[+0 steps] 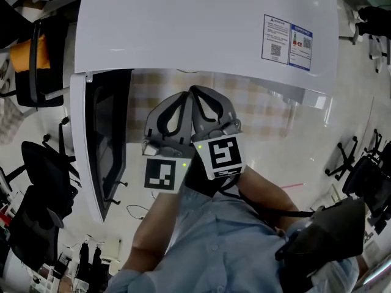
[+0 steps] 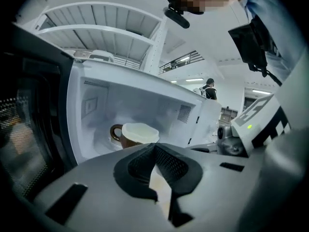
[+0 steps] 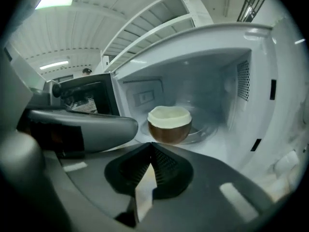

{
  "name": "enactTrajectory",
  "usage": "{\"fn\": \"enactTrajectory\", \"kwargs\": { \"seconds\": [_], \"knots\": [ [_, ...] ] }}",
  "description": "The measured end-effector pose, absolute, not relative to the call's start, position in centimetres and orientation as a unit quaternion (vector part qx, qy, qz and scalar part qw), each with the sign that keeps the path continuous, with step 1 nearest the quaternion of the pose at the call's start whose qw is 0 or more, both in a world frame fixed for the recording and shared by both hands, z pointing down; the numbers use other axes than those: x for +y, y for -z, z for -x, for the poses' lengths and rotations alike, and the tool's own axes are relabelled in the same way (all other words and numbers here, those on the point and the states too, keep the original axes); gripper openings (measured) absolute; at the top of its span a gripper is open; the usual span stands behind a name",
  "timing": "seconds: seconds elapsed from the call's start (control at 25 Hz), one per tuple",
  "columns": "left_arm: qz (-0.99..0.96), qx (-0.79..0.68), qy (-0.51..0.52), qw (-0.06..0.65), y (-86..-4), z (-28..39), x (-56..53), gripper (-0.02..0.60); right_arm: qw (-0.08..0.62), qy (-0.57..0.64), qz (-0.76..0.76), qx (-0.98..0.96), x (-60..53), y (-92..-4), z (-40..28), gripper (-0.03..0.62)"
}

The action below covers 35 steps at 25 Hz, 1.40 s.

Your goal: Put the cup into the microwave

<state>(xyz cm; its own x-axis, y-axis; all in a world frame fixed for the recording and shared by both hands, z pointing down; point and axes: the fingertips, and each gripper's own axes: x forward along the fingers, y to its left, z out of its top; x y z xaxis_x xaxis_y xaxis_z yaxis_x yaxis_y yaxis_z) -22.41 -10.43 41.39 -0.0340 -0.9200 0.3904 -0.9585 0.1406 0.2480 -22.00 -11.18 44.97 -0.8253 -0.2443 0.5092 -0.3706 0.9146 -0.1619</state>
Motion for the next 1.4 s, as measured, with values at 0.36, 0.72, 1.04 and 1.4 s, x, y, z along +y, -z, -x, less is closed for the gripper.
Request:
{"fn": "enactTrajectory", "kwargs": {
  "seconds": [0.36, 0.72, 1.04, 1.4],
  "knots": [
    [-0.662, -0.701, -0.034, 0.264, -43.7, 24.7, -13.3, 0.005, 0.262, -0.152, -0.202, -0.931, -13.9, -46.3, 23.4, 0.002],
    [-0.667, -0.695, -0.027, 0.266, -44.0, 26.5, -15.5, 0.005, 0.265, -0.151, -0.215, -0.928, -16.1, -46.4, 25.0, 0.002],
    [-0.671, -0.695, -0.023, 0.259, -43.8, 27.5, -16.5, 0.005, 0.267, -0.147, -0.214, -0.928, -17.0, -46.4, 26.1, 0.002],
    [-0.663, -0.711, -0.020, 0.232, -41.3, 25.5, -14.2, 0.005, 0.248, -0.144, -0.191, -0.939, -14.7, -44.5, 24.4, 0.002]
  ]
}}
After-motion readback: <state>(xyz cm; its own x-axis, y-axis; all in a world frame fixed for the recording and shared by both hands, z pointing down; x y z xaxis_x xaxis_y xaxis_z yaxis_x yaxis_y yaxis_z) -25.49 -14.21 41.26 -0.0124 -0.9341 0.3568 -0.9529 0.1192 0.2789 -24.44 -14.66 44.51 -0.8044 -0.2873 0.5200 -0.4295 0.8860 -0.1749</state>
